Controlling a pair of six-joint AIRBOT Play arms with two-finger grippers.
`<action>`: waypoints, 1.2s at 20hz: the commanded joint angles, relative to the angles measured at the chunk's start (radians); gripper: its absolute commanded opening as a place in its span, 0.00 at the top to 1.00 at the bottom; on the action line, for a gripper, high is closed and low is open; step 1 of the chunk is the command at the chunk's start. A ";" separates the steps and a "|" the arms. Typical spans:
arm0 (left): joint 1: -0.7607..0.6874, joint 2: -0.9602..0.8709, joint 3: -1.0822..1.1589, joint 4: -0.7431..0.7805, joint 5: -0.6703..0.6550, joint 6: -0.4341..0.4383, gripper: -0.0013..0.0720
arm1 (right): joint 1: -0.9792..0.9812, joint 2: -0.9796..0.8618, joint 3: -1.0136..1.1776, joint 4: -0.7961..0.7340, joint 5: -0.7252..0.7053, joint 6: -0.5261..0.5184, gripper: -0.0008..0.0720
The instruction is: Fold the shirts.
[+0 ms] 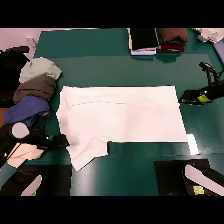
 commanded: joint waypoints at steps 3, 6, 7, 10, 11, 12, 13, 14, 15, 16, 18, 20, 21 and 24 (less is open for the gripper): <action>0.000 0.029 -0.111 -0.222 0.128 0.084 0.28 | 0.000 0.010 -0.006 0.049 0.001 0.000 0.46; 0.000 0.030 -0.103 -0.270 0.119 0.137 0.83 | 0.000 0.010 -0.006 0.036 0.027 0.000 0.46; 0.000 0.030 -0.089 -0.269 0.095 0.167 0.95 | -0.003 0.010 -0.008 0.009 0.056 -0.002 0.46; 0.000 0.030 -0.008 -0.201 0.027 0.169 0.95 | -0.061 0.027 -0.092 -0.110 0.137 -0.002 0.46; 0.000 0.030 0.019 -0.174 0.014 0.168 0.95 | -0.111 0.042 -0.149 -0.140 0.139 -0.002 0.45; 0.000 0.030 0.038 -0.157 0.011 0.169 0.95 | -0.174 0.054 -0.204 -0.145 0.140 -0.003 0.36; 0.000 0.030 0.051 -0.151 0.012 0.169 0.95 | -0.249 0.058 -0.259 -0.138 0.141 -0.003 0.18; 0.000 0.030 0.056 -0.151 0.017 0.169 0.95 | -0.316 0.055 -0.302 -0.135 0.140 -0.003 0.17; 0.000 0.030 0.056 -0.151 0.019 0.169 0.95 | -0.376 0.046 -0.341 -0.136 0.142 -0.003 0.17; 0.000 0.030 0.056 -0.148 0.019 0.169 0.95 | -0.418 0.031 -0.373 -0.136 0.140 -0.003 0.22; 0.000 0.030 0.056 -0.147 0.019 0.168 0.95 | -0.451 0.004 -0.420 -0.113 0.108 -0.003 0.29; 0.000 0.030 0.056 -0.147 0.019 0.168 0.95 | -0.436 -0.026 -0.444 -0.048 0.074 -0.019 0.30; 0.000 0.030 0.056 -0.147 0.019 0.168 0.95 | -0.412 -0.045 -0.449 -0.029 0.062 -0.019 0.33; 0.000 0.030 0.056 -0.141 0.021 0.168 0.95 | -0.313 -0.079 -0.441 -0.032 0.031 -0.026 0.69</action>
